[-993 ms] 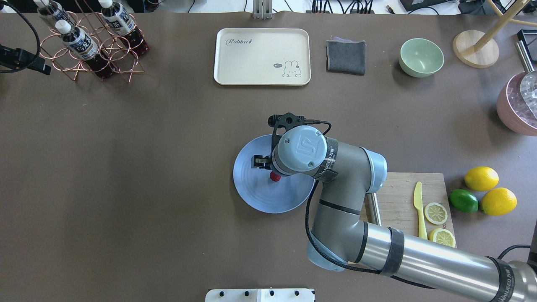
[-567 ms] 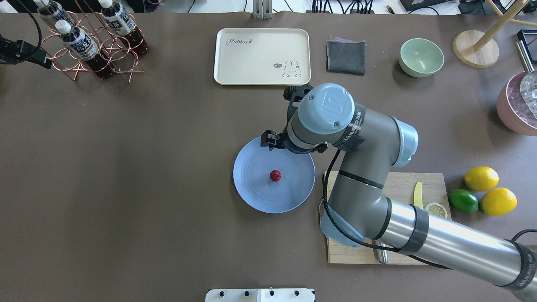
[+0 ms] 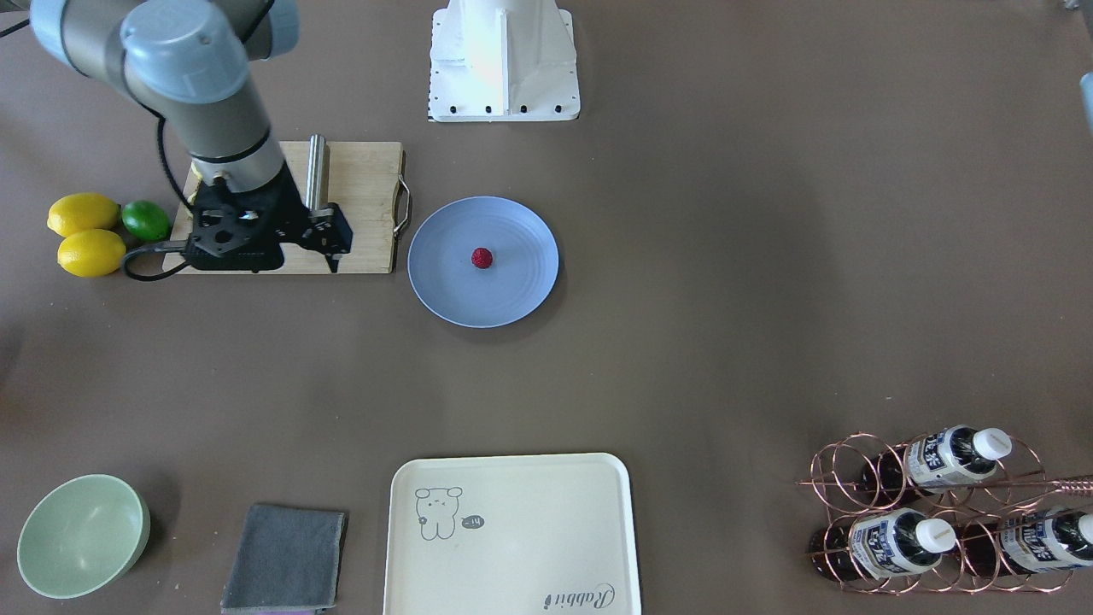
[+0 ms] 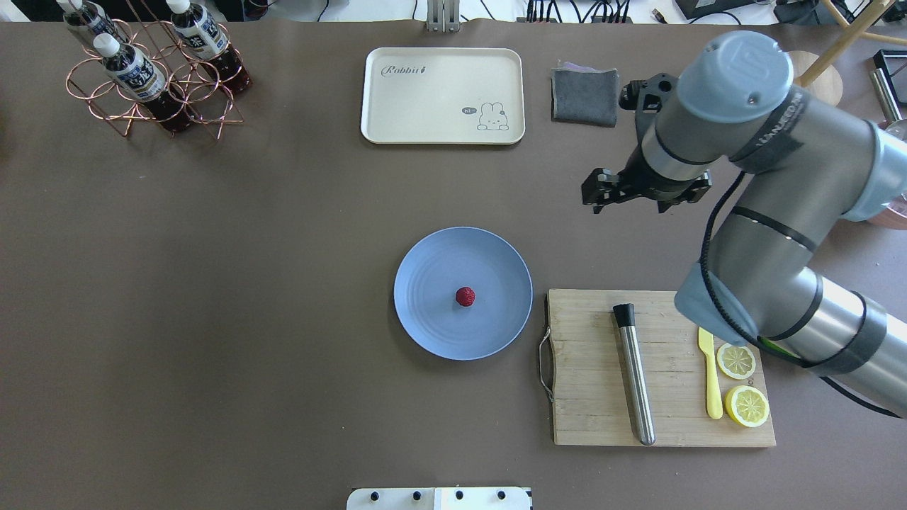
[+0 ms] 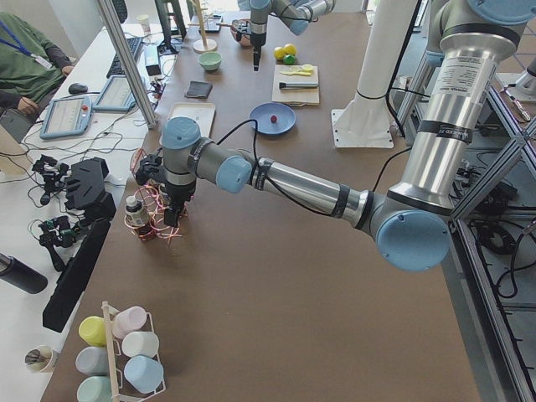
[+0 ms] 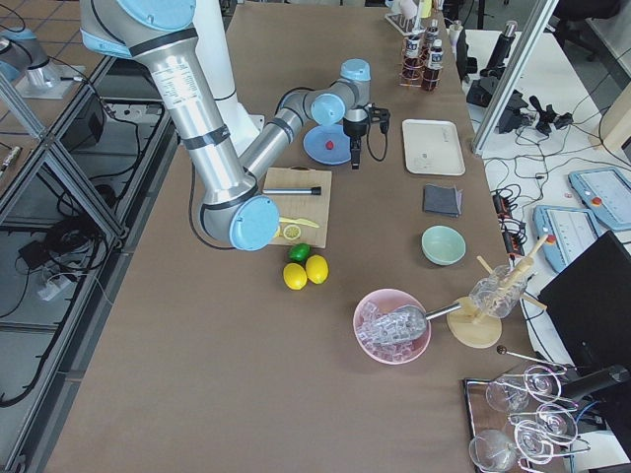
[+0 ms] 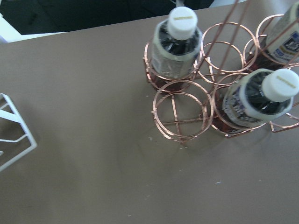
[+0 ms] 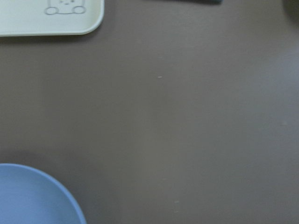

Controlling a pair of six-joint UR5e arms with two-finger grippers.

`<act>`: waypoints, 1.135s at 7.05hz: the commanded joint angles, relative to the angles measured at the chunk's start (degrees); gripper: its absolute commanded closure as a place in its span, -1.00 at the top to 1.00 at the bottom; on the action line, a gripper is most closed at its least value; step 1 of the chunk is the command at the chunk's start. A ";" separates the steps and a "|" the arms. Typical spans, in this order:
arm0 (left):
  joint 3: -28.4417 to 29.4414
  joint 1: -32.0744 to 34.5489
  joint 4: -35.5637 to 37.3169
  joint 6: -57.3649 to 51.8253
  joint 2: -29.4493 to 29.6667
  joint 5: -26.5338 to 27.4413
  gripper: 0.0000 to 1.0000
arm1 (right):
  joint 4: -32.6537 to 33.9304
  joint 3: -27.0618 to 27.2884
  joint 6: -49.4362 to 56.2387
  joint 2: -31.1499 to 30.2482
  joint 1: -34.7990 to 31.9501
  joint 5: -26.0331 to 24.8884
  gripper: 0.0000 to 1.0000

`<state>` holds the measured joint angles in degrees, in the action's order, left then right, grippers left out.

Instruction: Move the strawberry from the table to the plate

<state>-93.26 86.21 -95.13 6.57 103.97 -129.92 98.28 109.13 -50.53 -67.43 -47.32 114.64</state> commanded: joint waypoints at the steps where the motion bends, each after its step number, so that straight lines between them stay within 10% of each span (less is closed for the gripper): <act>1: -0.35 8.33 6.70 -11.55 -3.75 -0.33 0.96 | -0.19 -0.50 19.25 -11.02 -14.39 9.47 1.00; 3: -0.70 10.63 6.62 -11.67 -8.24 -0.68 0.96 | -0.37 -1.38 28.09 -18.58 -26.90 21.71 1.00; 8: -1.05 10.47 6.27 -10.97 -11.95 -0.86 0.96 | -0.45 -4.02 39.54 -24.33 -38.19 21.94 1.00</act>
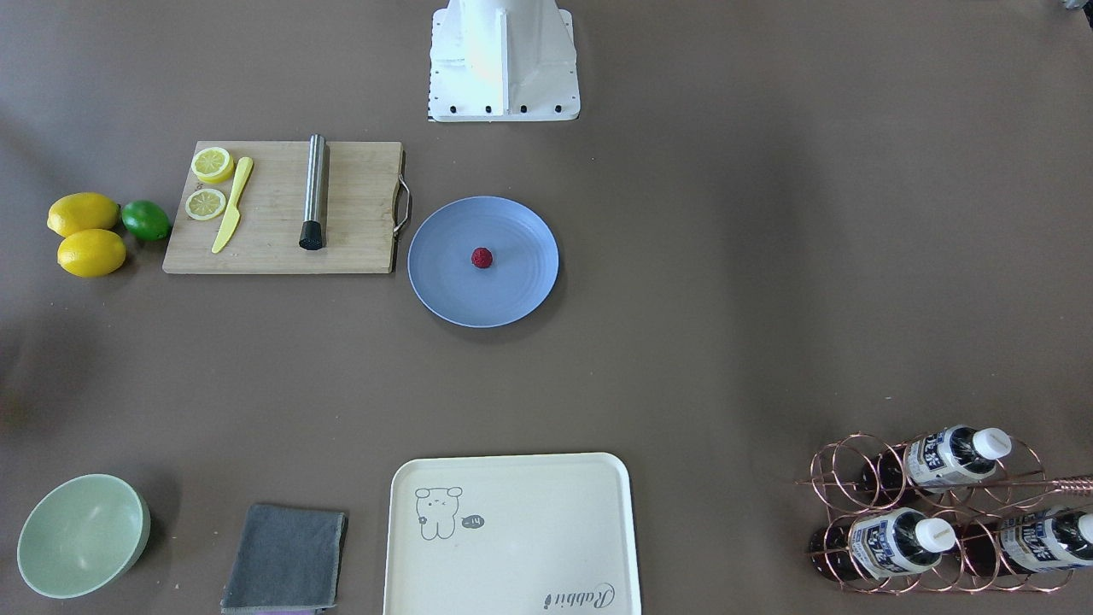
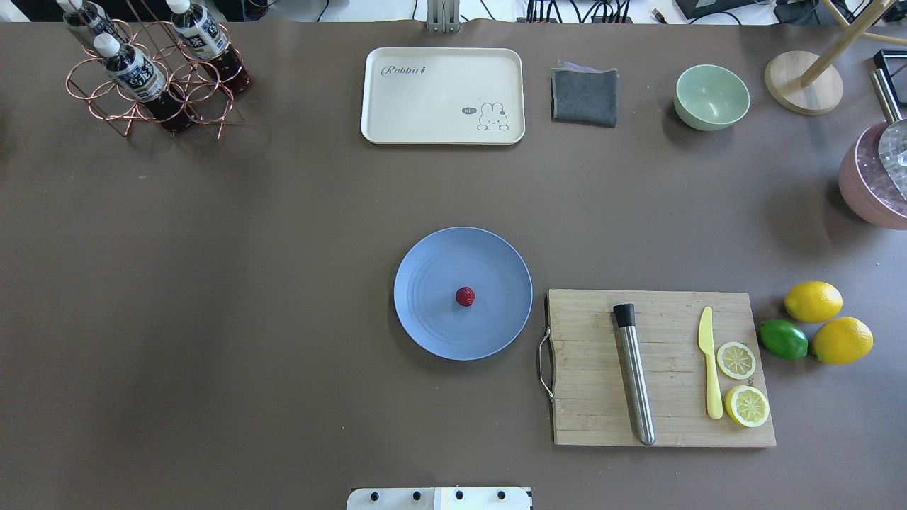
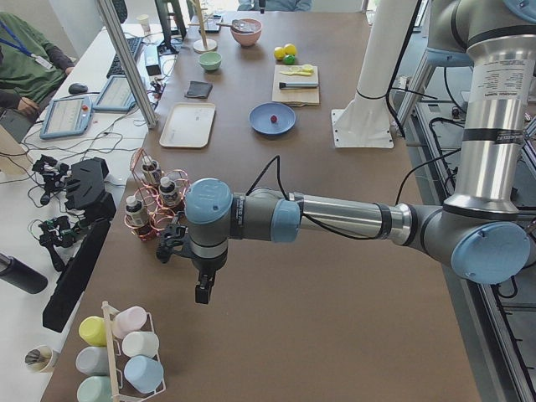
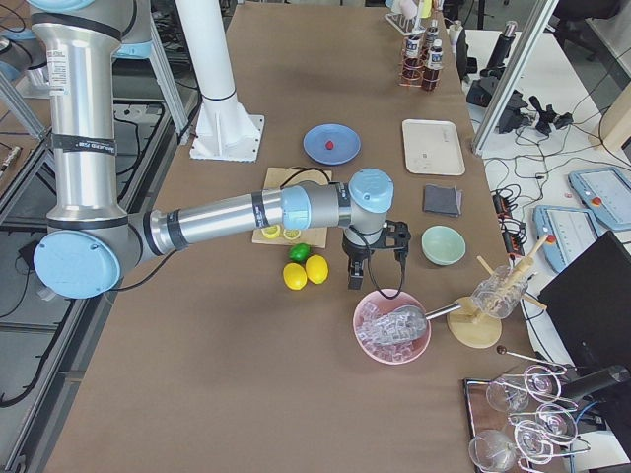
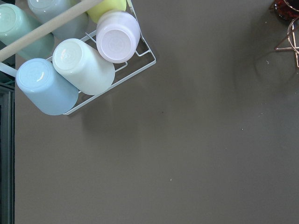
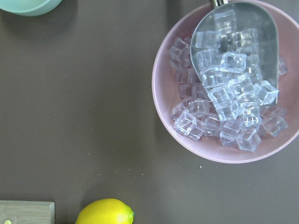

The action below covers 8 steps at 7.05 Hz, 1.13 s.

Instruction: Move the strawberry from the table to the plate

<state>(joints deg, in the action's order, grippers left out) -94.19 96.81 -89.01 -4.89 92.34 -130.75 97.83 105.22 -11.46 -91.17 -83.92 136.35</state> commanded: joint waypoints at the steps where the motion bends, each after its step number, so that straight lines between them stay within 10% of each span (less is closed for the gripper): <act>1: -0.47 -0.83 -0.02 2.33 0.12 -0.03 0.96 | -0.01 -0.19 2.30 -1.72 -2.64 0.14 1.00; 8: -1.88 -5.14 -0.29 6.48 0.47 0.06 0.96 | 0.08 -0.37 5.31 -2.79 -4.94 -0.47 1.00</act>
